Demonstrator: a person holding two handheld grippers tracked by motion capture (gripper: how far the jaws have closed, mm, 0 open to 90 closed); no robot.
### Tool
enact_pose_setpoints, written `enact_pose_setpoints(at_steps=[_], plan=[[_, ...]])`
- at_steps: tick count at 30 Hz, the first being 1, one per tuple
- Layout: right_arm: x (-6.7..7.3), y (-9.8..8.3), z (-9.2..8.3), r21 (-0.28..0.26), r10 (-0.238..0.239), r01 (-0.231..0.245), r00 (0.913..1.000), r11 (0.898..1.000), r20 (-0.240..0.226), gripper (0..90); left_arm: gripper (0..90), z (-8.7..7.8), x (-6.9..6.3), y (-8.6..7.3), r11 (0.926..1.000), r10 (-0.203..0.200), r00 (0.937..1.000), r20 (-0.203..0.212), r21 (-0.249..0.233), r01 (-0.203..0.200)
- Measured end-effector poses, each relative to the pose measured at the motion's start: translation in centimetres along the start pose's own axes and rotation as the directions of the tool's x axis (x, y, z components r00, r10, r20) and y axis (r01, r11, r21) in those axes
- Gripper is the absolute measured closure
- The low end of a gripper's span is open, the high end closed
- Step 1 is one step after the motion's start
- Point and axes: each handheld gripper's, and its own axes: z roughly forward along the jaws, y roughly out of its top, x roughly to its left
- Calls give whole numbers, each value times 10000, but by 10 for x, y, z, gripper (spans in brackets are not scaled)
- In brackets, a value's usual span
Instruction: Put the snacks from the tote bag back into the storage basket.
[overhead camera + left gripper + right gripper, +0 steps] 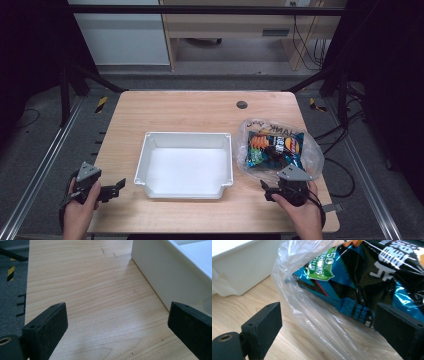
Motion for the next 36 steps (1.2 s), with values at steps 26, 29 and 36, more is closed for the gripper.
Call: enact_pose_setpoints(at_steps=[26,29,36], plan=[[-15,4,-19,-349,843,-809,9900,9961,1130,83,26,1,-2,-1,10000,-18,9999,111,-69,19],[-21,6,-22,-377,911,-874,9895,9955,1123,80,26,1,-3,-1,10000,39,9999,104,-1,-39],[-38,21,-23,-43,561,-559,9976,9984,411,51,26,1,-4,-2,10000,93,10000,26,34,-93]])
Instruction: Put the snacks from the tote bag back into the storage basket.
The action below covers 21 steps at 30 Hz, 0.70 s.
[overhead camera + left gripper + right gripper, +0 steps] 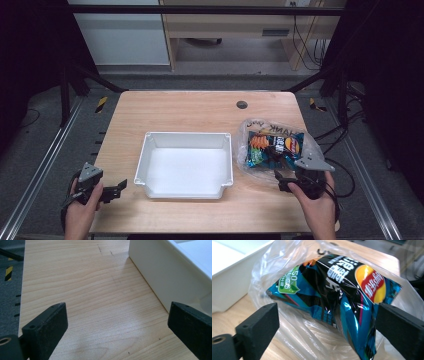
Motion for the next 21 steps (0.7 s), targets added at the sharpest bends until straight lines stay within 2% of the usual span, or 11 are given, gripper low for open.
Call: enact_pose_setpoints(at_steps=[5,10,13,14,16,21], plan=[[-5,16,3,479,-536,551,9980,9973,-322,50,25,-1,0,0,10000,20,10000,9,-35,-20],[-11,32,8,592,-911,931,9952,9939,-356,50,25,-1,-1,0,10000,79,10000,11,-21,-79],[-14,36,13,758,-959,997,9940,9921,-519,50,25,-1,-2,0,9999,124,9999,4,-24,-124],[-17,39,18,993,-1059,1127,9918,9887,-713,53,25,-2,-2,0,9999,119,9999,-2,-39,-119],[-20,41,22,1142,-1171,1258,9899,9855,-799,57,25,-2,-2,0,9999,129,9999,-11,-47,-129],[-25,47,25,1282,-1086,1229,9877,9841,-1129,57,25,-2,-2,1,9998,182,9998,24,-41,-181]])
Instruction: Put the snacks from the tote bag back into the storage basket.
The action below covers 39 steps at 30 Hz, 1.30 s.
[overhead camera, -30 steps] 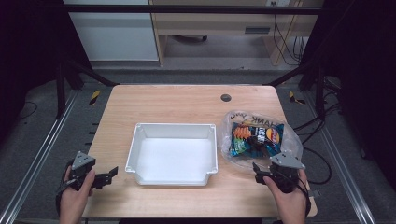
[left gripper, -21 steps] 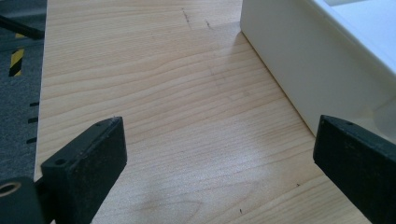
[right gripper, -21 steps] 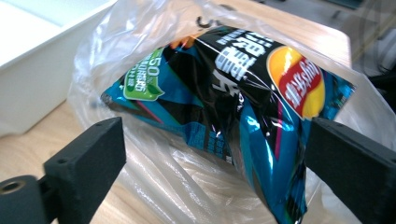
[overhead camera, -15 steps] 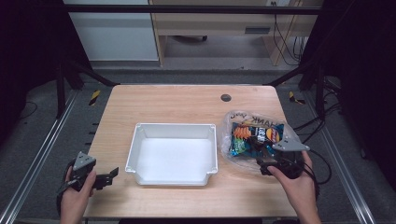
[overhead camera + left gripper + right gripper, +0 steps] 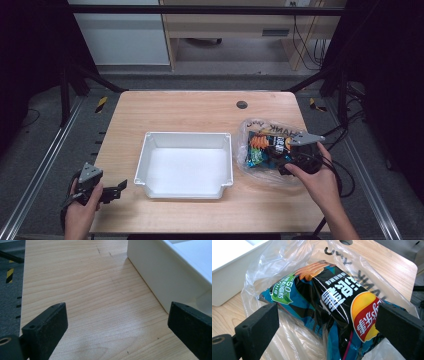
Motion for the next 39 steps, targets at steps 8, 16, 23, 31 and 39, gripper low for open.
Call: enact_pose_setpoints(at_steps=[8,16,23,31,39], plan=[[-8,9,-4,300,-434,436,9990,9986,-51,57,25,1,-1,1,10000,30,10000,19,10,-30],[-13,25,-8,593,-1218,1232,9922,9906,-265,67,25,1,-1,1,10000,64,10000,9,15,-64],[-20,40,-8,908,-1747,1796,9828,9795,-595,59,25,1,-1,1,10000,86,10000,7,20,-86],[-28,51,-2,1266,-2249,2381,9682,9630,-1099,75,25,0,0,1,10000,72,10000,6,54,-72],[-31,56,7,1463,-2605,2807,9548,9486,-1432,70,26,0,0,1,9999,93,9999,-55,57,-92]])
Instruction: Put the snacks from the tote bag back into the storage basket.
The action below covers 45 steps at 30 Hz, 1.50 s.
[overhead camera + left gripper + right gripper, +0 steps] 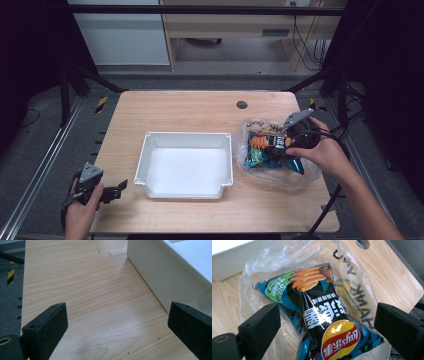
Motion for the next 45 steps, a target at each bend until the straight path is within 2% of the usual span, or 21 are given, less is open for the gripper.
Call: enact_pose_setpoints(at_steps=[5,12,15,17,27,36,45], plan=[[-4,2,5,276,-535,538,9985,9982,-114,70,26,1,0,0,10000,17,10000,44,-22,-16],[-7,5,13,480,-732,750,9966,9960,-378,69,26,0,0,0,10000,32,10000,69,-28,-32],[-8,6,14,403,-722,736,9967,9965,-363,69,25,0,0,0,10000,36,10000,65,-35,-36],[-11,6,17,373,-906,919,9952,9951,-366,81,26,0,-1,1,10000,74,10000,59,-44,-74],[-15,5,23,450,-994,1028,9924,9937,-722,78,25,0,-1,1,9999,91,9999,104,-57,-90],[-17,5,31,787,-1071,1126,9917,9905,-709,75,25,0,0,1,9999,99,9999,112,-28,-98],[-14,8,36,908,-1176,1262,9886,9878,-939,68,25,0,0,1,9999,102,9998,144,-28,-101]])
